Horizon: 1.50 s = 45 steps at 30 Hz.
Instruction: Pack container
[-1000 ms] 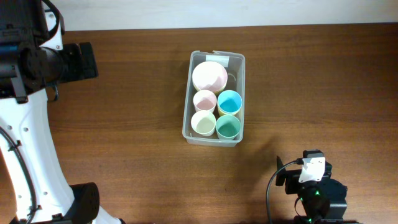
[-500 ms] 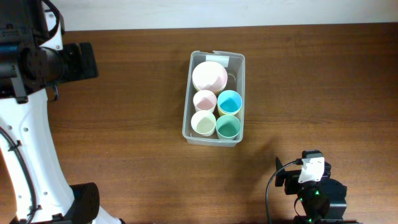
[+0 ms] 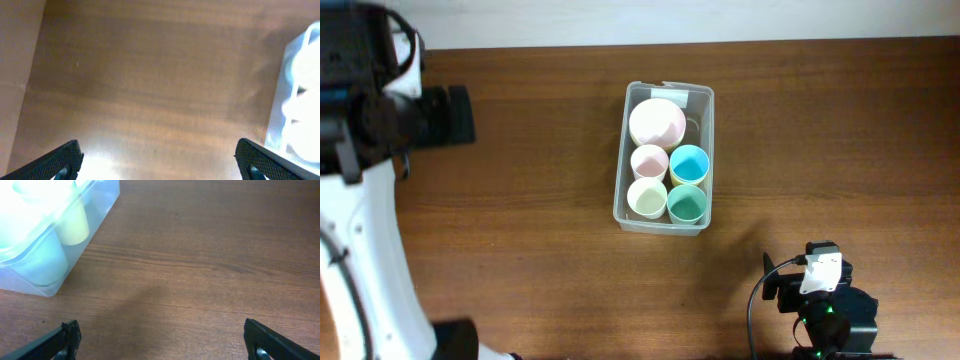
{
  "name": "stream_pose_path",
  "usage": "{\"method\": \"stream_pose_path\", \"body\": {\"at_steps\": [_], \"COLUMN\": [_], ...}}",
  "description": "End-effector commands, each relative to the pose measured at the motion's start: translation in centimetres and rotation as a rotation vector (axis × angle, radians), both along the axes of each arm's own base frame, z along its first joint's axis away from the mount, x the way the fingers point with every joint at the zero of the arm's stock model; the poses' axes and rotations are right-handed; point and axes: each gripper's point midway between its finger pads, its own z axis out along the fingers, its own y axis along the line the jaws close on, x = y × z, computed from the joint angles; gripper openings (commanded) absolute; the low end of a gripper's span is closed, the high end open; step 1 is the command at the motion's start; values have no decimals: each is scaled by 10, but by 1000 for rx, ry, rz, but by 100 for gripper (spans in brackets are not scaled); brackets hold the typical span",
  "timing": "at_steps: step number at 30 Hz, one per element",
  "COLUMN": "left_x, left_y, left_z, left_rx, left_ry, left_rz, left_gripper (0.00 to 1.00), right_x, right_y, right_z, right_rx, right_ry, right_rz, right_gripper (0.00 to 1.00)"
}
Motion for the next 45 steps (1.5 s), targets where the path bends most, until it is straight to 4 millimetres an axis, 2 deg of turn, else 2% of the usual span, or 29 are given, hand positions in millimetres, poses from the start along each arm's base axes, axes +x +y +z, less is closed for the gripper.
{"method": "stream_pose_path", "body": {"at_steps": [1, 5, 8, 11, 13, 22, 30, 37, 43, 45], "left_x": [-19, -4, -1, -3, -8, -52, -85, -98, -101, -101], "left_y": [6, 5, -6, -18, -18, -21, -24, -29, -29, -29], "left_z": [8, 14, 2, -22, -41, -135, -199, -231, -244, -240], "left_rx": [60, 91, 118, 143, 151, 158, 157, 148, 142, 144], "left_ry": [-74, -273, -378, -459, -489, -518, -536, -611, -647, -669], "left_rz": [-6, -33, -146, -245, -243, -241, -239, -237, -227, -225], "left_gripper": [100, 100, 100, 100, 100, 100, 100, 100, 100, 100], "right_x": [0, 0, 0, 0, 0, 0, 0, 0, 0, 0], "right_y": [3, 3, 3, 3, 3, 3, 3, 3, 3, 3], "right_z": [-2, -2, -2, -2, -2, -2, -2, -2, -2, -2], "right_rx": [-3, -3, -3, -3, -3, -3, -3, -3, -3, -3], "right_ry": [-4, -4, -4, -4, -4, -4, -4, -4, -4, -4], "right_rz": [19, 19, 19, 19, 19, 19, 19, 19, 19, 19], "right_gripper": [99, 99, 99, 99, 99, 99, 99, 99, 99, 99]}}
